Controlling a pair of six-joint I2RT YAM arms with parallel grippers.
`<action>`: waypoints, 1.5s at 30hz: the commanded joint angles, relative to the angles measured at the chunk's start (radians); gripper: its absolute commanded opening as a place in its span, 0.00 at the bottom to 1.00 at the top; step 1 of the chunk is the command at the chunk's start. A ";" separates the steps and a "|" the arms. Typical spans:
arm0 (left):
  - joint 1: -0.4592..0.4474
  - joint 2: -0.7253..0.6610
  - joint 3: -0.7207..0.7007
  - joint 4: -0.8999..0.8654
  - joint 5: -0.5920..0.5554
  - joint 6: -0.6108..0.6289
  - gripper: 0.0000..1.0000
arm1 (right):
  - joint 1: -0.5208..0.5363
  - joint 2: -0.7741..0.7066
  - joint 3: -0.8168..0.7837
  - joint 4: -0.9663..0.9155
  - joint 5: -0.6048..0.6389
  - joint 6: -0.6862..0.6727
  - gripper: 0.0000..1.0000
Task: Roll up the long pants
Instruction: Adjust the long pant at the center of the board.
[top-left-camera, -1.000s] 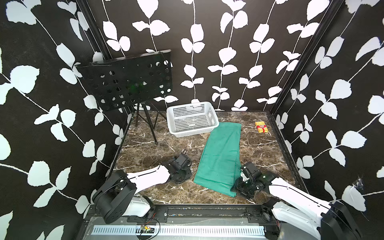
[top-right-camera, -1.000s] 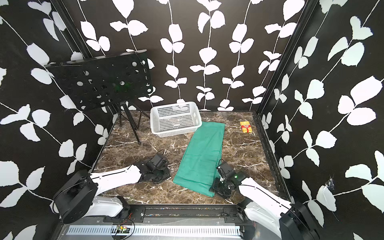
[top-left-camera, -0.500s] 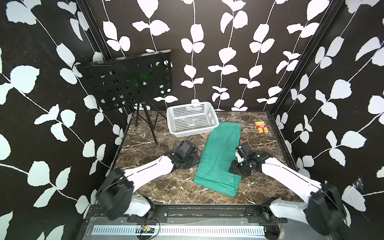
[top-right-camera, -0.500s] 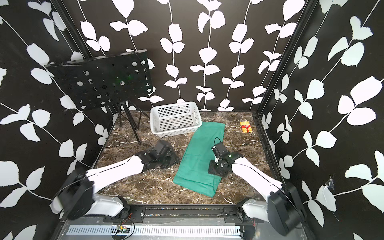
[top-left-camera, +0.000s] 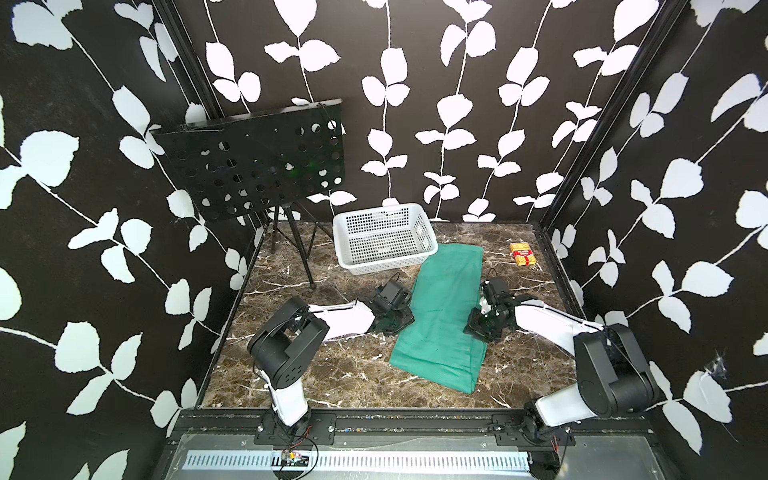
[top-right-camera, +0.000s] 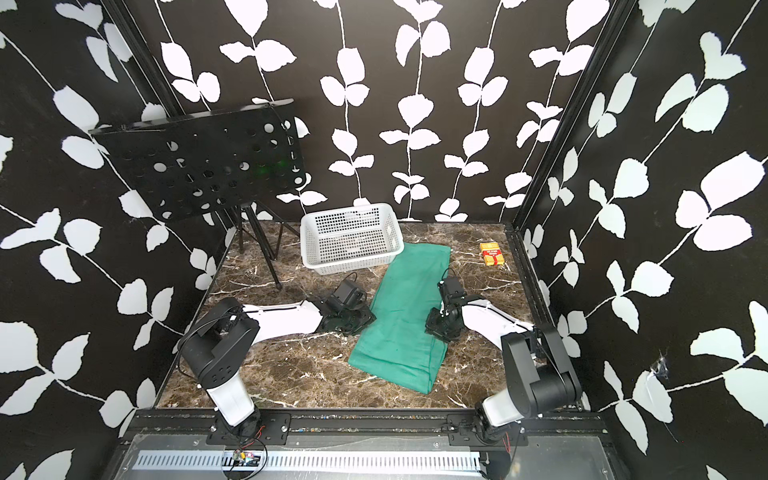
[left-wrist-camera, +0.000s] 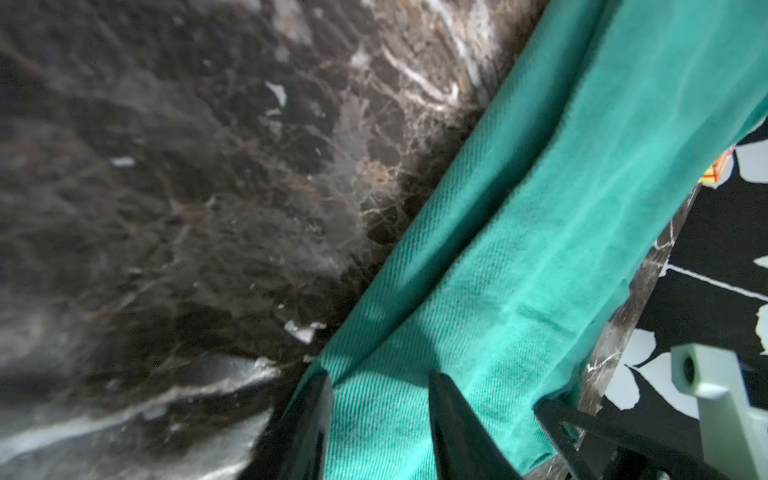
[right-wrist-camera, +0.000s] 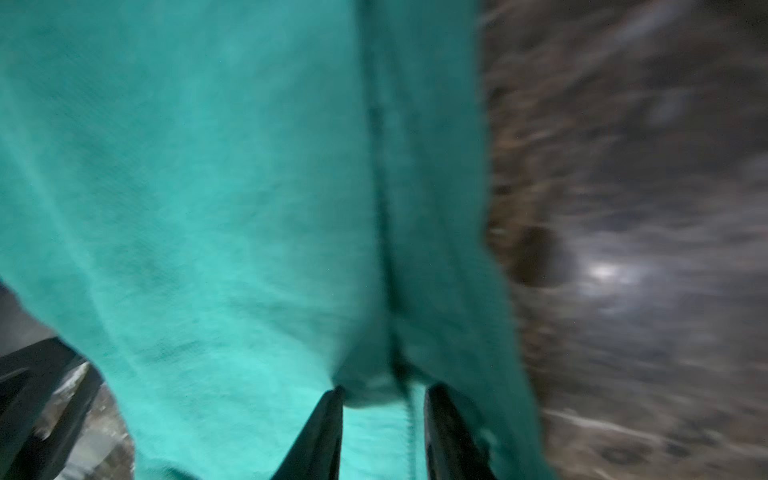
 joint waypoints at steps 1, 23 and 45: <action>-0.005 -0.012 0.024 -0.198 -0.059 0.015 0.48 | -0.009 -0.086 0.062 -0.080 0.028 -0.065 0.41; 0.029 0.412 0.617 -0.243 -0.029 0.115 0.51 | -0.151 0.315 0.277 0.102 -0.075 -0.107 0.37; 0.035 -0.130 0.291 -0.394 -0.317 0.036 0.53 | 0.459 -0.360 0.082 -0.006 0.223 -0.532 0.55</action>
